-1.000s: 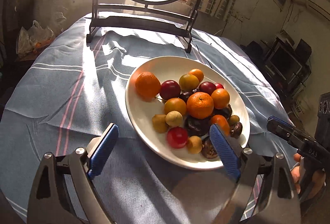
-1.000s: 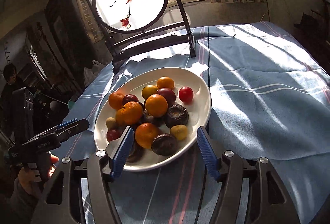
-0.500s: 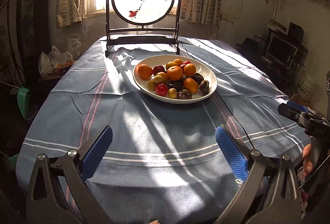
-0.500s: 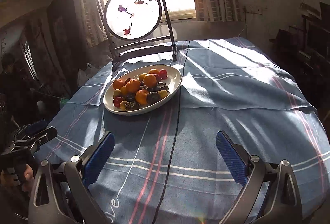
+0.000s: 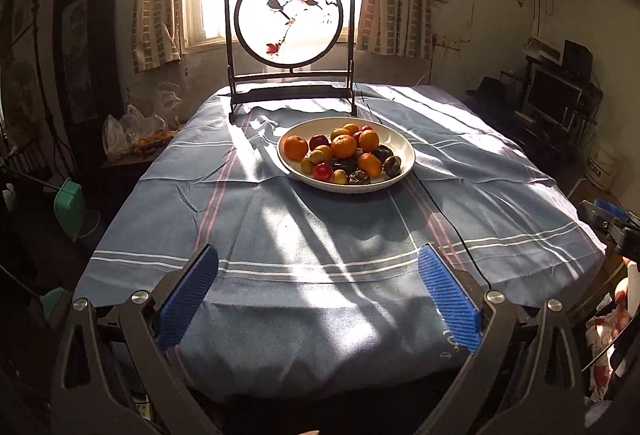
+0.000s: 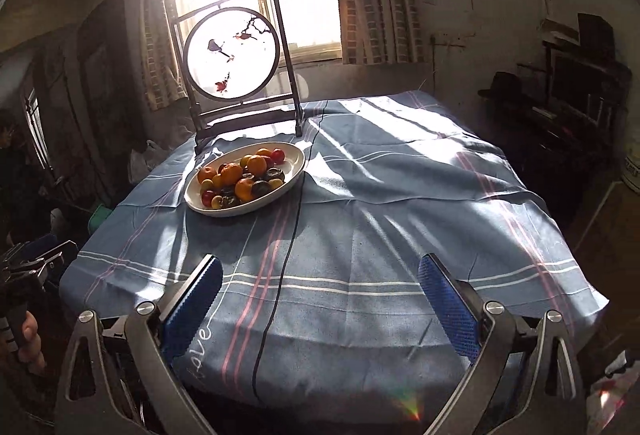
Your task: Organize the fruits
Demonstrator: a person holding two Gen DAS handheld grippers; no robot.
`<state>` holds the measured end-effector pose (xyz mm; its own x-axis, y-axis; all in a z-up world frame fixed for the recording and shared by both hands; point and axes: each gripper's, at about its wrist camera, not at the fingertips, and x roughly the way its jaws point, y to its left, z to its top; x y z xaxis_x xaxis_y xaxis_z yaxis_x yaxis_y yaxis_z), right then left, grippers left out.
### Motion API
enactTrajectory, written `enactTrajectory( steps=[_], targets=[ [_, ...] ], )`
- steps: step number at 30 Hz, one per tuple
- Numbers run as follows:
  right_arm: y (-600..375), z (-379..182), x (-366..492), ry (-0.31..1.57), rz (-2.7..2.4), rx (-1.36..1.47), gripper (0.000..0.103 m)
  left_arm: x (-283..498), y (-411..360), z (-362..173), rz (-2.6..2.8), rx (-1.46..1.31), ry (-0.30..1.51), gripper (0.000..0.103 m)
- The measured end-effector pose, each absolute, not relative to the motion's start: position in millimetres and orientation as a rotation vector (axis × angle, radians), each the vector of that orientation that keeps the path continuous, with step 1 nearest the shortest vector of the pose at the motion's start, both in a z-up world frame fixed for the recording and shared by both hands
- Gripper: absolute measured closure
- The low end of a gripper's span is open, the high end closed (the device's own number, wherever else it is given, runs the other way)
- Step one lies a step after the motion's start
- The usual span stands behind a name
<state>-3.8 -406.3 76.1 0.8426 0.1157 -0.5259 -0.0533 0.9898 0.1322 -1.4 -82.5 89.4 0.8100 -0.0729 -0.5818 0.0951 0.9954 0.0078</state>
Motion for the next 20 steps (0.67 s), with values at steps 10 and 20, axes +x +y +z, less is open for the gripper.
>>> enactTrajectory(
  steps=[10,20],
  targets=[
    [-409.2,72.8,-4.0,0.564,0.090,0.116,0.004,-0.2,-84.6,99.1,-0.074,0.031,0.587,0.005],
    [-405.7,70.1,-3.4,0.560,0.085,0.107,0.004,4.9,-79.7,98.1,-0.056,0.047,0.593,0.005]
  ],
)
